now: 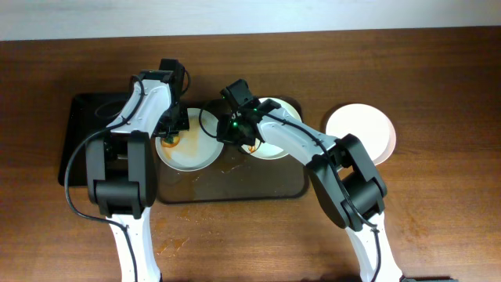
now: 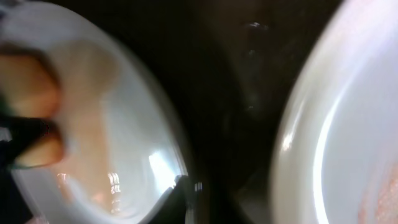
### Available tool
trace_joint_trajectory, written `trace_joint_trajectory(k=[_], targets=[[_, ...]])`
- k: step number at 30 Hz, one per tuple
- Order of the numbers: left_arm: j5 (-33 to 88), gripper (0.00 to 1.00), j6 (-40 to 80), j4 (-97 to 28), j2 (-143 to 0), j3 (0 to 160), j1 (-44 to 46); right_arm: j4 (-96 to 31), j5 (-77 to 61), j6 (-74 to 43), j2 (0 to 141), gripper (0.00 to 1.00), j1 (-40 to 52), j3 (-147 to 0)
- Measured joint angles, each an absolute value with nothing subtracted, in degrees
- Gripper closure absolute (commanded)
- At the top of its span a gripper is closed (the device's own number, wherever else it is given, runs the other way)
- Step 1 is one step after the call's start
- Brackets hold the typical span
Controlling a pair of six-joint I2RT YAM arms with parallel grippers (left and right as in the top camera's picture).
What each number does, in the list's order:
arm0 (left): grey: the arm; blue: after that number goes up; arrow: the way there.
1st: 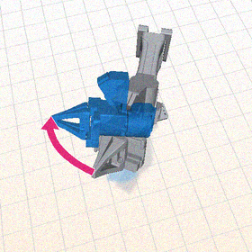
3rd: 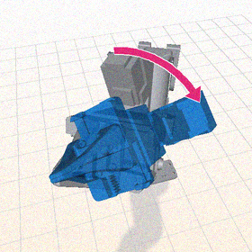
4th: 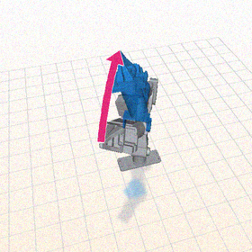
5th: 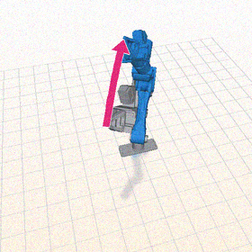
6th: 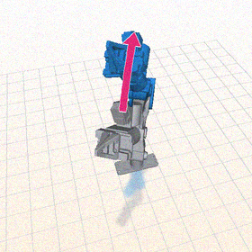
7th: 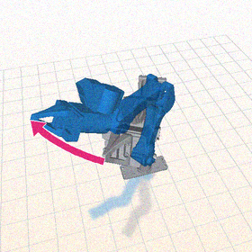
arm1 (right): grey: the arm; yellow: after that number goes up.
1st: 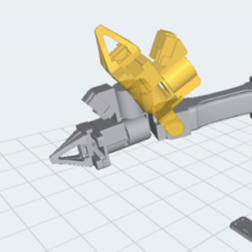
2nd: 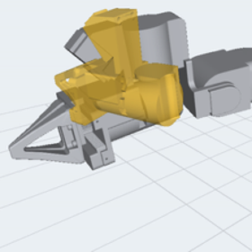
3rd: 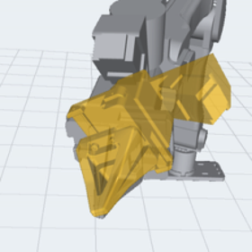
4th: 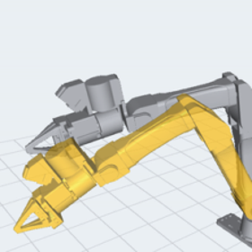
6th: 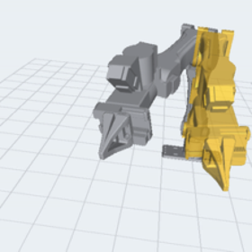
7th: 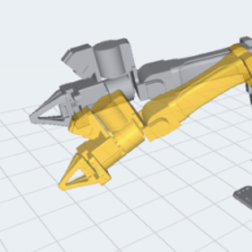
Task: Clean dirty plates on tray and stack at the side
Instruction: 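Scrub the plate with the sponge while the right gripper holds its rim, then lift the sponge away and carry the plate right with the right gripper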
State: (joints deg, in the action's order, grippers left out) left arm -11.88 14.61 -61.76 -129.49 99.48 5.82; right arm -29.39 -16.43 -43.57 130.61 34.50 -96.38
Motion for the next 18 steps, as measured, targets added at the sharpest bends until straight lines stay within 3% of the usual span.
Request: trace_joint_trajectory(k=[2,6,12,18], targets=[[-11.8,0.99,14.6,-61.7,-129.5,99.4,5.8,-28.3,-16.8,-44.0,131.2,0.73,34.4,-96.6],[-8.7,0.99,14.1,-61.5,-129.4,99.4,4.8,-27.5,-17.0,-43.9,131.6,0.96,34.4,-96.6],[1.4,0.99,11.6,-64.2,-130.7,102.8,2.6,-27.4,-18.4,-43.3,132.0,0.96,34.3,-96.7],[6.9,0.99,9.5,-72.4,-135.7,124.0,4.0,-27.6,-21.0,-43.8,132.2,0.96,33.4,-96.7]])
